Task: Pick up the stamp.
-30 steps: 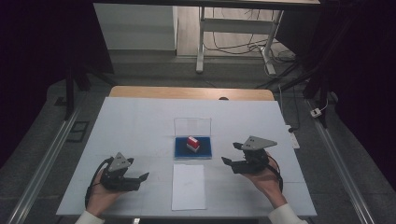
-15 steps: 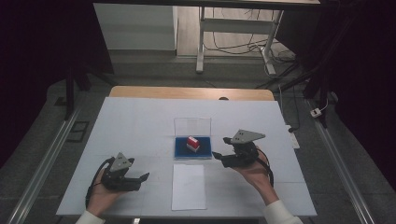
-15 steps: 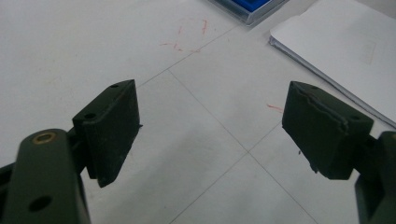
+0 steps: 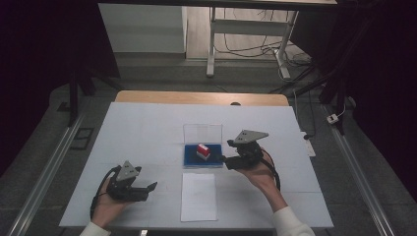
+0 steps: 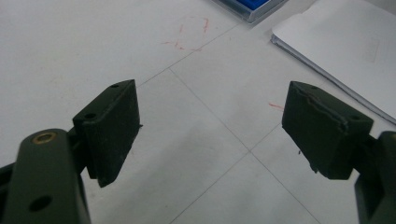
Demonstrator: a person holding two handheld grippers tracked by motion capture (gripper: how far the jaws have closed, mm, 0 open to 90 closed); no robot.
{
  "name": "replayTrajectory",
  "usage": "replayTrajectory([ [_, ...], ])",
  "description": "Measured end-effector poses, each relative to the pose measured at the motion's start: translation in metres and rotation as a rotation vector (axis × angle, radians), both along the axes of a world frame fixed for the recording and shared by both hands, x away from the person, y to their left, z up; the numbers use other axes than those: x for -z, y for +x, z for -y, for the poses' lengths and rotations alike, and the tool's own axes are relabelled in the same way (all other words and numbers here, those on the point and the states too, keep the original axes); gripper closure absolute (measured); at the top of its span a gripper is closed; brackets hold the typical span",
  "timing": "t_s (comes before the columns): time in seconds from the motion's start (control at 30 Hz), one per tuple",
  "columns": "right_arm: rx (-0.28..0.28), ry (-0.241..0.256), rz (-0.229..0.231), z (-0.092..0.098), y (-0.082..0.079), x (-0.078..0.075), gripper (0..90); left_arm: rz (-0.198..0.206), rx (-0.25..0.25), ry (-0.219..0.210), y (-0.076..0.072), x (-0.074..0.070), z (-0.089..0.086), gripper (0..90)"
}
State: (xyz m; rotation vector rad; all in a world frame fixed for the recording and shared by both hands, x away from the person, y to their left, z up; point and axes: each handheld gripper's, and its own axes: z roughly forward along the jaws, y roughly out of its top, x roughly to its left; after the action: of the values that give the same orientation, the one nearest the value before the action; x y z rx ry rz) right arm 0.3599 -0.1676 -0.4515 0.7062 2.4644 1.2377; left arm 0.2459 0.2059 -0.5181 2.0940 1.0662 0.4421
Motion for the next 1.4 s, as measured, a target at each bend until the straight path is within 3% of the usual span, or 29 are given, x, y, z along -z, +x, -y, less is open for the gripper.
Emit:
replayTrajectory([
  [0.37, -0.007, 0.001, -0.016, -0.010, 0.011, 0.004, 30.3, -0.004, 0.001, -0.002, 0.000, 0.001, 0.001, 19.4],
  [0.93, -0.019, -0.053, -0.031, -0.030, 0.030, 0.016, 30.9, -0.008, 0.005, 0.002, 0.001, 0.002, 0.002, 19.4],
  [1.27, -0.068, -0.058, -0.042, -0.052, 0.030, 0.023, 31.7, -0.010, 0.001, 0.007, 0.001, 0.002, 0.002, 19.4],
  [1.4, -0.069, -0.069, -0.044, -0.060, 0.034, 0.028, 36.2, -0.012, 0.001, 0.010, 0.001, 0.003, 0.002, 19.4],
])
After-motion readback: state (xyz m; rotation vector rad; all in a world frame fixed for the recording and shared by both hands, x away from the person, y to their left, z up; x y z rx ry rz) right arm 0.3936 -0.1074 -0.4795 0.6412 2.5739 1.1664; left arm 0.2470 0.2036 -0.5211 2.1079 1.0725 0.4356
